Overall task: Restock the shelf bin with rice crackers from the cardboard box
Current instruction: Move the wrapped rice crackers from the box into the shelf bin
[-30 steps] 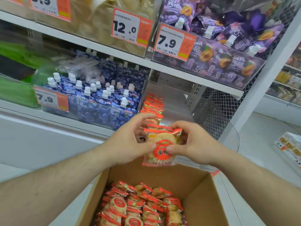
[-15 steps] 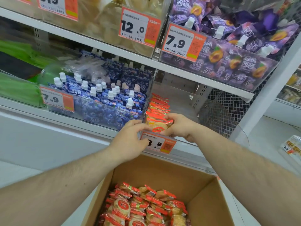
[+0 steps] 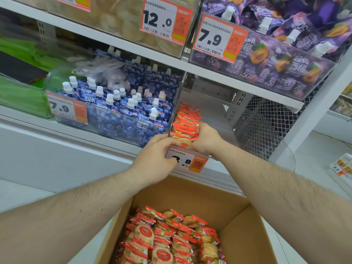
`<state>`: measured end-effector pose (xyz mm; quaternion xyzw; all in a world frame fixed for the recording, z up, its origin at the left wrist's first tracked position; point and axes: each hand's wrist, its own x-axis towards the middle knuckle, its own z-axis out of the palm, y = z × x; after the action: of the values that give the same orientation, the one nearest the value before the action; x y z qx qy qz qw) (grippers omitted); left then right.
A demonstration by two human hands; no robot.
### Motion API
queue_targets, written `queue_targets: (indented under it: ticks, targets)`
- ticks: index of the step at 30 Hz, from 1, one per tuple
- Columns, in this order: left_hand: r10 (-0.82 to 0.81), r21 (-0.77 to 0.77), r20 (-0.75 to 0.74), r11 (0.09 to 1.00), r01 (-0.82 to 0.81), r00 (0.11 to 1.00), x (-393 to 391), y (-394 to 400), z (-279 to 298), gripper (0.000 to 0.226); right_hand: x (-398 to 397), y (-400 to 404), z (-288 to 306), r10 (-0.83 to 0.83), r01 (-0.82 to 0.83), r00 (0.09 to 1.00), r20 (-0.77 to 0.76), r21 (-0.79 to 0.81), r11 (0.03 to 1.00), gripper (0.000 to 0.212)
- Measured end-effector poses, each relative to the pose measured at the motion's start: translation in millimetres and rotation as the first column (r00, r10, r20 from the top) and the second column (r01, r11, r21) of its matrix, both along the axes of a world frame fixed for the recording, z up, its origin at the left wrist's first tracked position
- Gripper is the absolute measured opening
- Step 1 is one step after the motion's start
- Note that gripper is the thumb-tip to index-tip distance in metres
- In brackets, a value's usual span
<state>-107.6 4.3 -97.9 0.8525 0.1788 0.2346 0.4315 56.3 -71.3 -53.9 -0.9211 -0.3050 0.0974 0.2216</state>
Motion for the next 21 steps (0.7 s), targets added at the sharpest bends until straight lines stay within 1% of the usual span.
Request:
queue_targets:
  ticks: [4, 8, 9, 11, 12, 13, 14, 15, 16, 17, 18, 19, 20, 21]
  targets:
    - [-0.012, 0.005, -0.007, 1.000, 0.012, 1.000, -1, 0, 1, 0.041, 2, -1, 2, -0.008, 0.005, 0.995, -0.098, -0.028, 1.000, 0.075]
    - [0.000, 0.014, -0.012, 1.000, 0.001, 1.000, -3, 0, 2, 0.049, 6, -9, 2, 0.032, -0.021, 0.971, -0.237, 0.049, 0.999, 0.087]
    - [0.032, 0.041, 0.012, 0.999, -0.032, 0.999, -4, -1, 1, 0.052, 7, -12, 2, 0.041, -0.023, 0.960, -0.276, 0.069, 0.997, 0.091]
    - [0.102, 0.200, 0.127, 0.972, -0.126, 0.987, -6, -6, -1, 0.050, 7, -20, 5, 0.037, -0.016, 0.953, -0.302, 0.071, 0.997, 0.095]
    - [0.089, 0.280, 0.197, 0.949, -0.143, 0.976, -7, -10, -2, 0.046, 5, -25, 7, 0.013, 0.004, 0.967, -0.255, 0.066, 0.998, 0.091]
    - [0.041, 0.335, 0.243, 0.934, -0.124, 0.969, -8, -13, -3, 0.039, 3, -31, 9, -0.017, 0.028, 0.991, -0.134, 0.082, 0.996, 0.081]
    - [-0.028, 0.367, 0.231, 0.928, -0.060, 0.973, -10, -18, -3, 0.032, -1, -40, 9, -0.044, 0.034, 0.997, 0.069, 0.137, 0.990, 0.066]
    - [-0.118, 0.377, 0.174, 0.925, 0.045, 0.978, -12, -23, -4, 0.027, -10, -50, 9, -0.048, -0.028, 0.953, 0.299, 0.245, 0.969, 0.050]
    - [-0.210, 0.366, 0.073, 0.915, 0.170, 0.975, -14, -29, -6, 0.024, -21, -61, 5, -0.040, -0.158, 0.874, 0.485, 0.361, 0.919, 0.037]
    - [-0.287, 0.358, -0.053, 0.889, 0.287, 0.956, -15, -34, -9, 0.022, -32, -72, -4, -0.028, -0.293, 0.803, 0.595, 0.436, 0.851, 0.028]
    - [-0.333, 0.360, -0.195, 0.850, 0.384, 0.922, -15, -37, -14, 0.022, -44, -82, -17, -0.013, -0.376, 0.773, 0.635, 0.473, 0.797, 0.020]
    - [-0.353, 0.348, -0.334, 0.816, 0.462, 0.874, -14, -39, -21, 0.024, -52, -92, -37, 0.015, -0.405, 0.779, 0.627, 0.485, 0.775, 0.016]
    - [-0.360, 0.314, -0.461, 0.789, 0.528, 0.811, -13, -41, -26, 0.027, -58, -100, -59, 0.048, -0.392, 0.807, 0.588, 0.474, 0.788, 0.014]
    - [-0.368, 0.263, -0.560, 0.771, 0.580, 0.742, -12, -42, -30, 0.028, -62, -107, -84, 0.089, -0.357, 0.846, 0.526, 0.434, 0.827, 0.012]
